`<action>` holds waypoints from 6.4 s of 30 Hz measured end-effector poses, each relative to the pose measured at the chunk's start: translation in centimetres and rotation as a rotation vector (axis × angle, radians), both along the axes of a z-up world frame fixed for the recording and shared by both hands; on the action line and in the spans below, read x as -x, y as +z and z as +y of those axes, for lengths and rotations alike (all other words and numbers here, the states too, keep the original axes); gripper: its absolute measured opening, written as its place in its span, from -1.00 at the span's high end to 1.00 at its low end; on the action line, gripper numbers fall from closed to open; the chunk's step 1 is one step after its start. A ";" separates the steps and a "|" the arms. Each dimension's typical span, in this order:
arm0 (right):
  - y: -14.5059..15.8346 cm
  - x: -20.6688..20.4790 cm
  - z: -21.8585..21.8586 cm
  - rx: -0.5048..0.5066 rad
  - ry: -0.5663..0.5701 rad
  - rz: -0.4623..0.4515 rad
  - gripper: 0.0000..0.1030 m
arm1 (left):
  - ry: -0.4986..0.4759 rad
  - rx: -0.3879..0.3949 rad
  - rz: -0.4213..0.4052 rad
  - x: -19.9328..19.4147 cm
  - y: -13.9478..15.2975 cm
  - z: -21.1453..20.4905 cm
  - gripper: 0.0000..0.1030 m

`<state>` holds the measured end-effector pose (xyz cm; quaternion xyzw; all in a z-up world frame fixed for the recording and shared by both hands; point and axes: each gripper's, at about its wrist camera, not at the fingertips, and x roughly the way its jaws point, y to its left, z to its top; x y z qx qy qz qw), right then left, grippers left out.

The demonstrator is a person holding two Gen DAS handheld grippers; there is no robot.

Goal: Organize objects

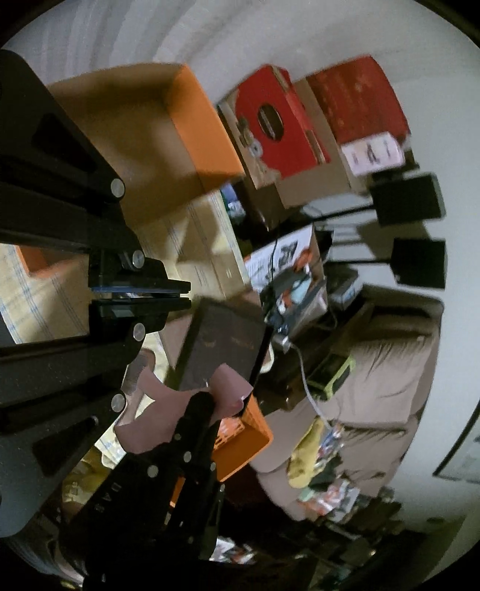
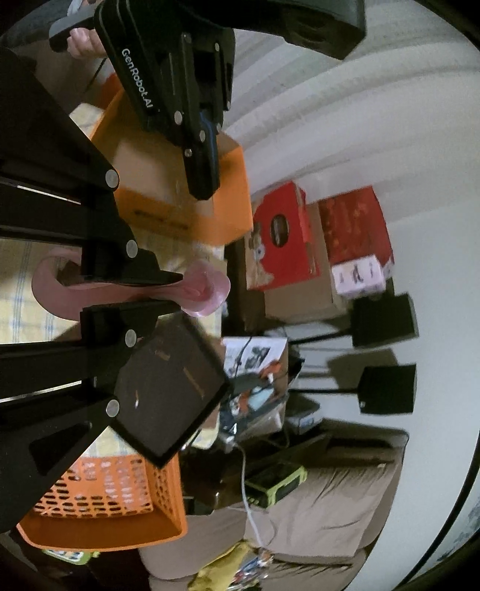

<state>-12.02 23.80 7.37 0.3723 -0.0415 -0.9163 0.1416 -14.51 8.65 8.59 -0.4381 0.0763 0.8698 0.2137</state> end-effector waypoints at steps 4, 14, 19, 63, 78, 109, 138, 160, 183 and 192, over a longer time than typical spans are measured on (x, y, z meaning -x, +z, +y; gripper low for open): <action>0.3 0.1 -2.5 -0.003 0.028 0.009 0.85 | 0.073 -0.009 0.036 -1.0 0.4 -3.8 0.97; 1.2 0.3 -8.1 -0.006 0.060 0.038 0.85 | 0.245 -0.041 0.107 -2.9 0.5 -10.4 0.97; 1.5 0.2 -10.5 -0.003 0.080 0.045 0.85 | 0.299 -0.044 0.122 -3.5 -0.2 -12.5 0.97; -12.7 2.0 -17.9 -0.047 0.146 -0.170 0.78 | 0.395 -0.093 -0.040 -4.3 -12.4 -16.8 0.96; -10.2 -0.5 -16.6 -0.074 0.149 -0.102 0.25 | 0.434 -0.135 -0.054 -5.3 -12.6 -17.9 -0.05; -6.9 -3.1 -2.7 -0.103 -0.119 -0.031 -0.56 | 0.369 -0.142 0.077 -6.0 -8.6 -10.8 -1.00; -13.1 4.2 14.1 0.092 -0.413 -0.235 0.29 | 0.174 -0.179 -0.112 2.2 -12.9 6.2 -0.90; -14.7 2.1 10.9 -0.016 -0.301 -0.280 0.61 | 0.178 -0.180 -0.249 2.6 -18.2 8.4 -0.76; -13.1 -0.5 8.8 0.002 -0.232 -0.266 0.65 | 0.137 -0.157 -0.208 0.5 -16.9 8.1 0.40; -10.3 2.6 13.1 -0.034 -0.326 -0.192 0.37 | 0.199 -0.246 -0.313 1.8 -18.7 6.7 0.03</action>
